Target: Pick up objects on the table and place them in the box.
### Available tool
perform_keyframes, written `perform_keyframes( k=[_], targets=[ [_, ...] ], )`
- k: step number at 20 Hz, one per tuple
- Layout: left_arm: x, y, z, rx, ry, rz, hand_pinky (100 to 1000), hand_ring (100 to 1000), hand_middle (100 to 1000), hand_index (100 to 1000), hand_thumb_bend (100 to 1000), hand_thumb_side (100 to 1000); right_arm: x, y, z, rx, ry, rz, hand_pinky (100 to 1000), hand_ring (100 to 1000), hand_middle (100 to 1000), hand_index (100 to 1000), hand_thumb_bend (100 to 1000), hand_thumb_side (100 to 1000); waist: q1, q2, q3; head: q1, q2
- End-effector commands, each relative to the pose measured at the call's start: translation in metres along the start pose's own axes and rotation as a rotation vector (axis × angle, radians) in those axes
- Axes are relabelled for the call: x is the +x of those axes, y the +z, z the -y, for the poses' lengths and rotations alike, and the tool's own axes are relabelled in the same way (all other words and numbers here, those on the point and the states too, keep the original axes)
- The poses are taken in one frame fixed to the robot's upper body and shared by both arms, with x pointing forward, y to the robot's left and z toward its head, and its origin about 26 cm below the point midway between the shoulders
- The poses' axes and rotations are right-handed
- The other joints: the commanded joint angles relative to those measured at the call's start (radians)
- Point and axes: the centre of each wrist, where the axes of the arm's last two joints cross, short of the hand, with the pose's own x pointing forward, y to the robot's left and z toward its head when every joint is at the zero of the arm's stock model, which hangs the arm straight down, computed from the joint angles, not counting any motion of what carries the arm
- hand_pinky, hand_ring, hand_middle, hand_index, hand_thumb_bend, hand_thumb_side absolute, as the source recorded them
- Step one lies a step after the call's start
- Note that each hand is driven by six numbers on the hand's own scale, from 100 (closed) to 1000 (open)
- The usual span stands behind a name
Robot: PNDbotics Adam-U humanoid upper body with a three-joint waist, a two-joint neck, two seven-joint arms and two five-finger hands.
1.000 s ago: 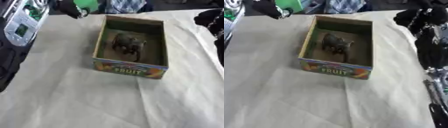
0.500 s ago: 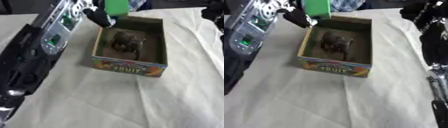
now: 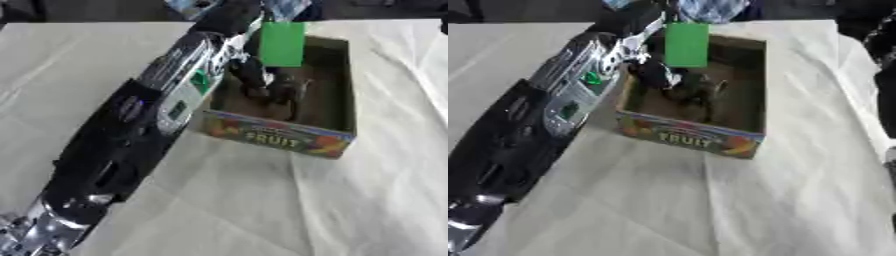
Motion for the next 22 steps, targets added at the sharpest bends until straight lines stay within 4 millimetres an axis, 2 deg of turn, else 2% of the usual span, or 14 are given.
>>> perform_keyframes(
  k=[1,3,5,6,7,8,9,10,11,14,15,22],
  targets=[
    [0.0059,-0.0009,-0.0025,0.01,-0.028,0.025,257,526,1000,298,100,193,0.0074,-0.0049,0.0007,0.01,0.008,0.029,808,743,667,975,397,1000,-0.004,-0.018,-0.003,0.0,0.0],
    [0.007,-0.0007,-0.0006,-0.004,-0.041,0.042,282,556,1000,399,100,227,0.0072,-0.0045,0.0005,0.011,0.007,0.025,807,742,667,975,397,1000,-0.003,-0.017,-0.003,-0.004,-0.001],
    [0.0075,-0.0003,0.0001,-0.019,-0.063,0.057,322,599,1000,588,100,274,0.0071,-0.0043,0.0005,0.012,0.008,0.023,807,742,667,975,397,1000,-0.002,-0.018,-0.003,-0.008,-0.001],
    [0.0071,-0.0003,0.0004,-0.026,-0.074,0.06,353,624,1000,747,100,301,0.0071,-0.0043,0.0005,0.012,0.008,0.022,807,742,666,975,397,1000,-0.001,-0.018,-0.003,-0.01,-0.001],
    [0.0063,-0.0004,0.0011,-0.033,-0.087,0.059,394,662,1000,818,121,371,0.0071,-0.0042,0.0007,0.011,0.008,0.022,807,742,666,975,397,1000,-0.001,-0.018,-0.003,-0.012,-0.002],
    [0.0055,-0.0004,0.0014,-0.036,-0.098,0.056,419,684,1000,840,216,478,0.007,-0.004,0.0009,0.011,0.009,0.021,807,742,666,975,396,1000,-0.001,-0.019,-0.003,-0.015,-0.003],
    [0.0048,-0.0003,0.0014,-0.033,-0.109,0.051,452,715,1000,858,351,606,0.007,-0.0038,0.0011,0.01,0.009,0.02,807,742,666,975,396,1000,0.0,-0.019,-0.003,-0.017,-0.004],
    [0.004,-0.0002,0.001,-0.026,-0.118,0.042,483,742,1000,878,467,685,0.0069,-0.0037,0.0012,0.01,0.01,0.019,807,742,666,976,396,1000,0.0,-0.019,-0.002,-0.019,-0.004],
    [0.0034,-0.0001,0.0006,-0.014,-0.127,0.031,501,757,1000,891,508,715,0.0069,-0.0037,0.0012,0.009,0.009,0.019,807,742,666,975,395,1000,0.0,-0.019,-0.002,-0.021,-0.005],
    [0.0023,0.0001,-0.0002,0.024,-0.149,-0.006,567,808,1000,928,661,899,0.007,-0.0038,0.0013,0.009,0.008,0.019,807,742,666,976,395,1000,0.001,-0.02,-0.002,-0.023,-0.008],
    [0.002,0.0002,-0.0008,0.037,-0.151,-0.02,582,822,1000,932,685,930,0.007,-0.0038,0.0013,0.009,0.008,0.019,807,742,666,976,395,1000,0.001,-0.02,-0.002,-0.023,-0.009],
    [0.0012,-0.0001,0.0003,0.083,-0.151,-0.065,609,856,1000,930,751,997,0.0071,-0.0041,0.0011,0.009,0.004,0.019,806,741,665,976,394,1000,0.001,-0.021,-0.003,-0.022,-0.016]
  ],
)
